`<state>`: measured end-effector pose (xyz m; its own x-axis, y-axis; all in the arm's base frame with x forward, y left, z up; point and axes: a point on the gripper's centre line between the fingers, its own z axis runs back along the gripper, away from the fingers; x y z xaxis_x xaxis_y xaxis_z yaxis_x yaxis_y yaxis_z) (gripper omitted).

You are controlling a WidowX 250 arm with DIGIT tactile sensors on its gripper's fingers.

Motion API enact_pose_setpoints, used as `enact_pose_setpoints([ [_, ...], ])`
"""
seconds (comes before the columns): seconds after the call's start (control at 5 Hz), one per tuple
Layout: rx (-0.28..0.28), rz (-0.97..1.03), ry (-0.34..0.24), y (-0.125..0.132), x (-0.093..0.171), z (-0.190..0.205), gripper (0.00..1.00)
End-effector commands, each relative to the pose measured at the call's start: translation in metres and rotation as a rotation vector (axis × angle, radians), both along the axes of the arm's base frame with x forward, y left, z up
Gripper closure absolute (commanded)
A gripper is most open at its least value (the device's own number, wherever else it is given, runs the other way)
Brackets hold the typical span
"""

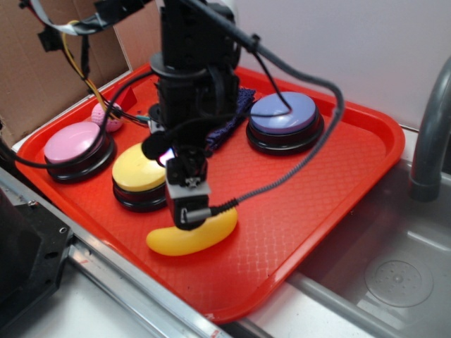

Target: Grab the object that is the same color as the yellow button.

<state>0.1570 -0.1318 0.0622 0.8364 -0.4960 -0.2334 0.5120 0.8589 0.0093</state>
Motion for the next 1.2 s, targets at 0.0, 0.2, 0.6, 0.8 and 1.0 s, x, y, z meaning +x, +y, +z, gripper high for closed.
enact_pose_setpoints([
  [0.0,0.073,-0.032,0.047,-0.005,-0.001,-0.035,0.0],
  [0.2,0.073,-0.011,0.078,-0.001,-0.002,-0.045,0.0],
  [0.6,0.06,0.047,0.092,0.005,-0.005,-0.056,1.0],
  [0.8,0.061,0.039,0.085,0.005,-0.007,-0.054,1.0],
  [1.0,0.058,0.069,0.067,0.012,-0.01,-0.045,1.0],
])
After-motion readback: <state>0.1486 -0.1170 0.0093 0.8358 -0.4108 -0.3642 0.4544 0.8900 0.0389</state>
